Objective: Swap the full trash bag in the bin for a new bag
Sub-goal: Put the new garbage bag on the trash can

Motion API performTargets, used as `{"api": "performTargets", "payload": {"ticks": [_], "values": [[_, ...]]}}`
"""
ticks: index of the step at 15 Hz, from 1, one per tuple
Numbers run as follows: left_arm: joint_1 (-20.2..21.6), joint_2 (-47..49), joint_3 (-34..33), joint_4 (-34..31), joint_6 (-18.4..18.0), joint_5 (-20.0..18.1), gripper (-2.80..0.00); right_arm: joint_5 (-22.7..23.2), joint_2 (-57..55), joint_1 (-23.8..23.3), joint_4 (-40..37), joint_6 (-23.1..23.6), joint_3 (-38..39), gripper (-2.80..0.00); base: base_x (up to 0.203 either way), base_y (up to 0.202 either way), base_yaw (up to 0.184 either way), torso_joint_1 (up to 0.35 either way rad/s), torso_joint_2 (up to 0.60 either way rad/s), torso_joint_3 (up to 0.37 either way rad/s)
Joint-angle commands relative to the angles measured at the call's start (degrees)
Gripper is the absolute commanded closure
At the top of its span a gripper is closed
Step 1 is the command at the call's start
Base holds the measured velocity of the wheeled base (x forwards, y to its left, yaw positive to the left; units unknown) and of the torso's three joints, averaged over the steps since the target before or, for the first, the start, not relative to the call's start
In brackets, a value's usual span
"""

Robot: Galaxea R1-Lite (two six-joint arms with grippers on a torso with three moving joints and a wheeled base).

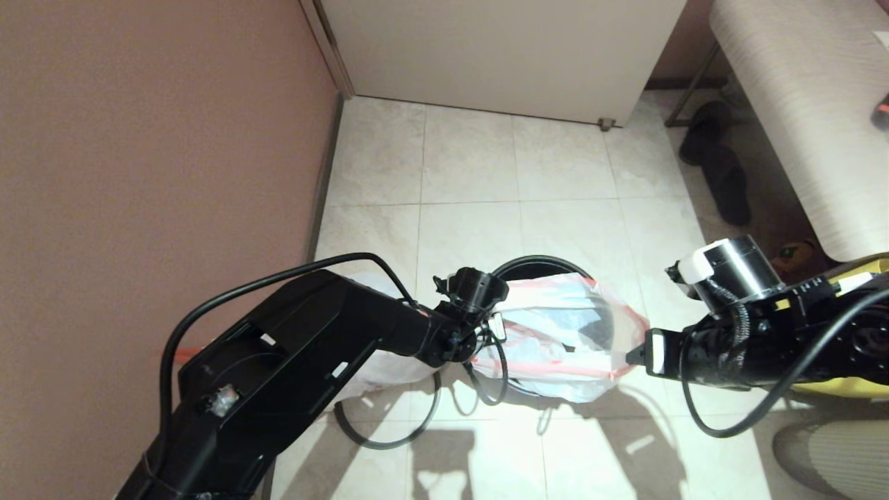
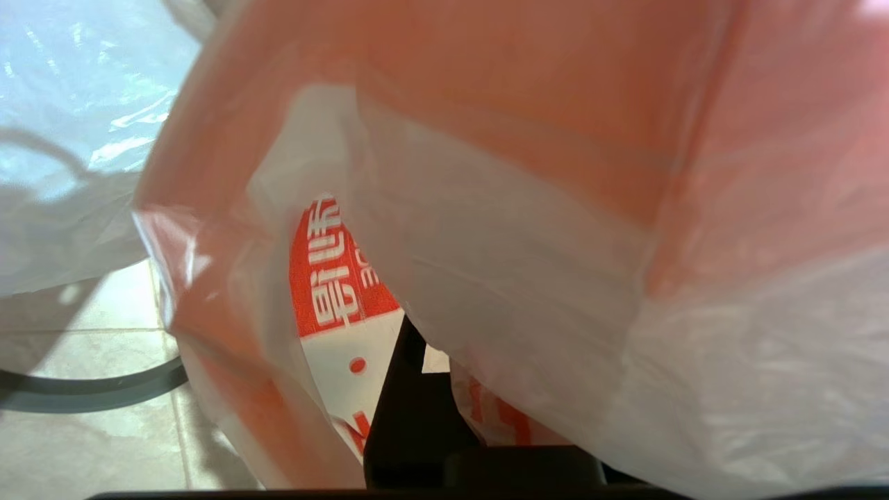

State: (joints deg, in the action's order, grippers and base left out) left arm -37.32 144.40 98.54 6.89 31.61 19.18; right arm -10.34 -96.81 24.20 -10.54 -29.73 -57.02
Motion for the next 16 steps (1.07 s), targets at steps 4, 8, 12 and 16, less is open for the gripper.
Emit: {"api": "performTargets", "payload": {"ticks": [4,8,12,16], "values": [[0.1,3.0,3.6,0.2,-0.1,0.2,0.0,-0.2,8.2,-3.2,-11.6,2.3,-1.9,-2.8,0.0,0.0,0.0,0.0,0.0,0.0],[2.7,4.3,7.8,-0.7,-0.1,-0.6,0.0,2.5,-2.6,-5.7,-11.5,9.7,-7.1,-2.8,0.0,0.0,0.0,0.0,0.0,0.0],[2.1,4.1,2.2,2.4,0.0,4.0,0.0,5.4,2.5,-3.7,-9.3,5.6,-8.2,-2.8,0.0,0.0,0.0,0.0,0.0,0.0],[3.4,0.5,0.4,2.5,3.9,3.8,0.0,7.2,0.0,-1.6,-4.5,4.4,-10.2,0.0,0.0,0.0,0.0,0.0,0.0,0.0]]}}
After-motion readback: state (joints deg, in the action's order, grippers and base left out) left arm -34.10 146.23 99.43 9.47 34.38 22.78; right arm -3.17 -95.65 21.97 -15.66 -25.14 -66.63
